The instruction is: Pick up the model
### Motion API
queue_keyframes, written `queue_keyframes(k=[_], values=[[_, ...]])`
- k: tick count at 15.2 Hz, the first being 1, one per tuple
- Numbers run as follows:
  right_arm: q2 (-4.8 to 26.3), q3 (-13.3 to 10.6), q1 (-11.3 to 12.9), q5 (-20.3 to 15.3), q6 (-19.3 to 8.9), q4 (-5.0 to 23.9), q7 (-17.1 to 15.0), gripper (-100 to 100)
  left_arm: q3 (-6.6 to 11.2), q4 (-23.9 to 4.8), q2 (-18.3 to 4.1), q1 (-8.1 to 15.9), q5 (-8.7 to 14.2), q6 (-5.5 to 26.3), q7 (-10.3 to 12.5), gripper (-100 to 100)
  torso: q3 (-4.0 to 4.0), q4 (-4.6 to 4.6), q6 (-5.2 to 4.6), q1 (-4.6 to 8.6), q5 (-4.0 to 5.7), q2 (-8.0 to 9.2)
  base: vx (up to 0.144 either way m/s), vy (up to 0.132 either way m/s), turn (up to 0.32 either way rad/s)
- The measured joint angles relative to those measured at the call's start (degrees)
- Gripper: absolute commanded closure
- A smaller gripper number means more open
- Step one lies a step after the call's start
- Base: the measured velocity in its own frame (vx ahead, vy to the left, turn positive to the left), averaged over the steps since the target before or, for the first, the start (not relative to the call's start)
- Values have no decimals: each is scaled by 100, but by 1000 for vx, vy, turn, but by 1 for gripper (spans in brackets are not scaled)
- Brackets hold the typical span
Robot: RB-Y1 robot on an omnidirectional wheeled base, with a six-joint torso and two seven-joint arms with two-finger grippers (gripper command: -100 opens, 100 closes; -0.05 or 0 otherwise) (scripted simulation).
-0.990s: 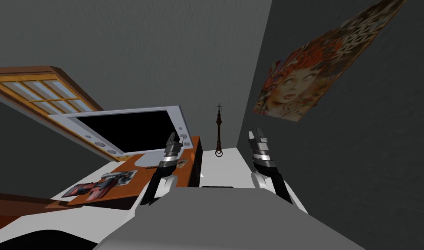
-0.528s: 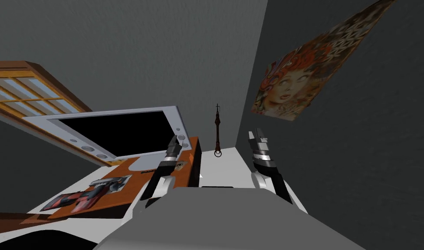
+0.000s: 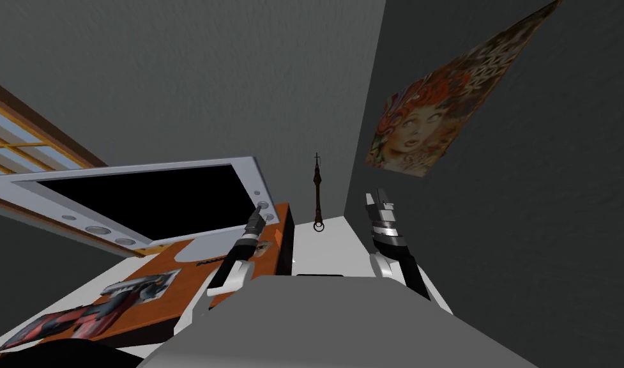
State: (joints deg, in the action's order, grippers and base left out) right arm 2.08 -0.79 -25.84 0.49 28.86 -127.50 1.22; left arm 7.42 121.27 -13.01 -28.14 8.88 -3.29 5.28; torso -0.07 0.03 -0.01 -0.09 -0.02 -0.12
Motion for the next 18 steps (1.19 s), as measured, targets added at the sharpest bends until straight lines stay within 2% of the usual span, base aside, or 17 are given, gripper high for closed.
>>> queue_keyframes(k=[2,7,11,14,16,18], values=[[0,0,0,0,0,0,0,0,85,-200,-30,54,43,215,-19,-100,0,0,0,-2,-1,-1,23,21,-100],[0,0,0,0,0,0,0,0,298,-498,-87,-8,172,788,-51,-100,0,0,1,0,0,-1,23,18,-87],[0,0,0,0,0,0,0,0,422,-708,-30,40,204,1238,-105,-100,1,0,-1,1,0,1,20,21,-99],[0,0,0,0,0,0,0,0,579,-981,-125,67,324,1596,-104,-100,0,0,1,-1,-1,0,24,23,-104],[0,0,0,0,0,0,0,0,660,-1079,-117,10,377,1830,-122,-100,0,0,1,-1,0,0,27,25,-106],[0,0,0,0,0,0,0,0,720,-1333,-90,21,411,1978,-158,-100,-1,0,1,-3,-1,-2,21,25,-58]])
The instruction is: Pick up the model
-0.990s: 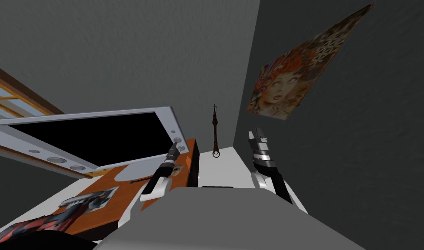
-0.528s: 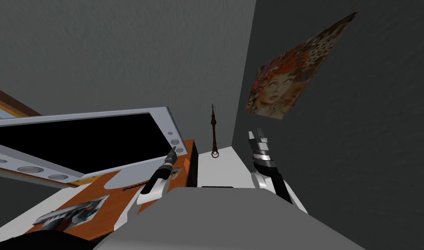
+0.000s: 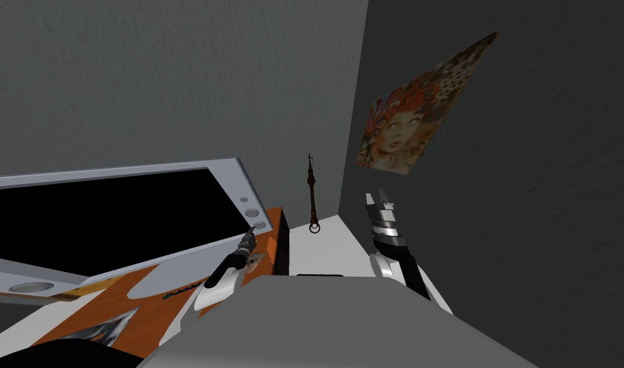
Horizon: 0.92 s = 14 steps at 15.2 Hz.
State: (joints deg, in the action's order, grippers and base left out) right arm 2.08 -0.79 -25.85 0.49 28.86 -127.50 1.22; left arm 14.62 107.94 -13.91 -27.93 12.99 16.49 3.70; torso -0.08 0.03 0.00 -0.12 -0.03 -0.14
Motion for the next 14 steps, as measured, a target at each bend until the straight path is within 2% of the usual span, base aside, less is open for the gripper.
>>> queue_keyframes(k=[2,7,9,12,14], values=[[0,0,0,0,0,0,0,0,68,-25,-1,-19,38,202,-11,-100,2,-1,0,3,1,3,18,19,-82],[0,0,0,0,0,0,0,0,267,-289,73,-31,116,793,-65,-100,1,0,0,2,1,1,24,25,-101],[0,0,0,0,0,0,0,0,351,-485,43,-26,199,1005,-81,-100,0,0,0,2,0,0,25,28,-98],[0,0,0,0,0,0,0,0,460,-697,138,-18,211,1319,-121,-100,0,0,0,2,0,0,23,28,-88],[0,0,0,0,0,0,0,0,544,-868,90,-2,307,1508,-142,-100,1,0,0,1,1,1,21,24,-85]])
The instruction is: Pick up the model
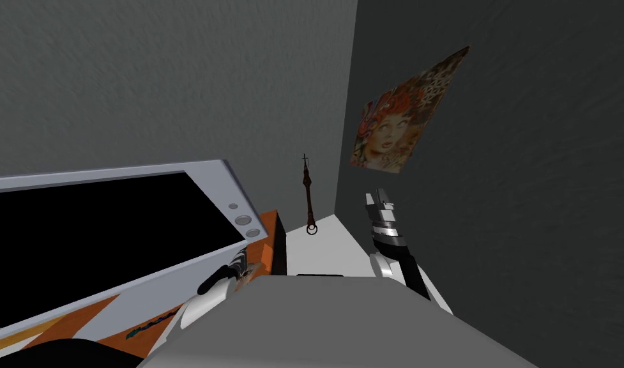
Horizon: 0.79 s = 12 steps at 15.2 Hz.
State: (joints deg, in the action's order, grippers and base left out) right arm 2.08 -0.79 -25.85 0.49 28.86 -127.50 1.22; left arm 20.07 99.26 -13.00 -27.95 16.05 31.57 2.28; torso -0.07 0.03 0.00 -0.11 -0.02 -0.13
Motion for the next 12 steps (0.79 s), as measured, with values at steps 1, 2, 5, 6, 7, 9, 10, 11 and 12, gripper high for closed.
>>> queue_keyframes(k=[1,2,5,6,7,9,10,11,12], values=[[0,0,0,0,0,0,0,0,37,-52,6,7,17,106,-7,-100,0,0,0,1,0,0,28,27,-86],[0,0,0,0,0,0,0,0,81,-92,22,2,33,230,-14,-100,-1,0,0,1,0,-1,24,29,-68],[0,0,0,0,0,0,0,0,176,-264,58,0,84,527,-43,-100,0,0,1,1,0,0,21,27,-78],[0,0,0,0,0,0,0,0,208,-321,89,3,83,614,-53,-100,0,0,0,2,0,0,19,25,-77],[0,0,0,0,0,0,0,0,237,-348,103,3,88,708,-57,-100,0,0,0,3,0,0,24,26,-74],[0,0,0,0,0,0,0,0,308,-486,149,14,106,904,-73,-100,0,0,1,2,0,0,8,14,-65],[0,0,0,0,0,0,0,0,342,-532,142,-4,151,984,-90,-100,3,-1,2,8,1,6,-6,0,-21],[0,0,0,0,0,0,0,0,377,-591,135,-1,188,1068,-103,-100,5,-2,2,11,2,8,-14,2,-46],[0,0,0,0,0,0,0,0,418,-615,161,14,178,1195,-101,-100,6,-2,1,12,2,11,7,3,-83]])
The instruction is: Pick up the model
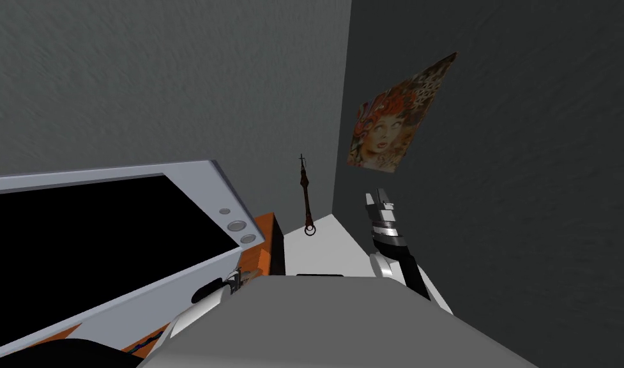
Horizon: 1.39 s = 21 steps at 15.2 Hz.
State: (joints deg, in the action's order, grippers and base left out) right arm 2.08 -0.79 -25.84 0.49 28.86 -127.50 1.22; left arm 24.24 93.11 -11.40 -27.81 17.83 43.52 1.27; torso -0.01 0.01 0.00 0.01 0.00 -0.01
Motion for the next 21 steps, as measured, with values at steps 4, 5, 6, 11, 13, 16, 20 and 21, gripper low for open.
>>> queue_keyframes(k=[4,5,6,11,13,16,20,21], values=[[0,0,0,0,0,0,0,0,124,-196,58,3,56,353,-30,-100,-1,0,0,1,0,-2,1,1,-38],[0,0,0,0,0,0,0,0,129,-217,61,9,56,372,-32,-100,-1,0,1,1,1,-1,0,0,0],[0,0,0,0,0,0,0,0,115,-267,70,26,40,340,-31,-100,-1,0,1,2,0,-3,4,-1,14],[0,0,0,0,0,0,0,0,41,-663,86,184,-41,57,-25,-100,-3,1,0,2,0,-5,2,0,8],[0,0,0,0,0,0,0,0,37,-679,88,190,-46,34,-23,100,-2,0,1,2,1,-4,0,0,0],[0,0,0,0,0,0,0,0,54,-641,57,222,-49,0,-25,100,-6,18,14,-4,-33,5,0,0,0],[0,0,0,0,0,0,0,0,62,-552,78,166,-37,104,-15,100,-6,21,18,-10,-38,9,-1,2,-6],[0,0,0,0,0,0,0,0,81,-454,72,118,-7,185,-19,100,-5,21,19,-11,-37,10,0,0,0]])
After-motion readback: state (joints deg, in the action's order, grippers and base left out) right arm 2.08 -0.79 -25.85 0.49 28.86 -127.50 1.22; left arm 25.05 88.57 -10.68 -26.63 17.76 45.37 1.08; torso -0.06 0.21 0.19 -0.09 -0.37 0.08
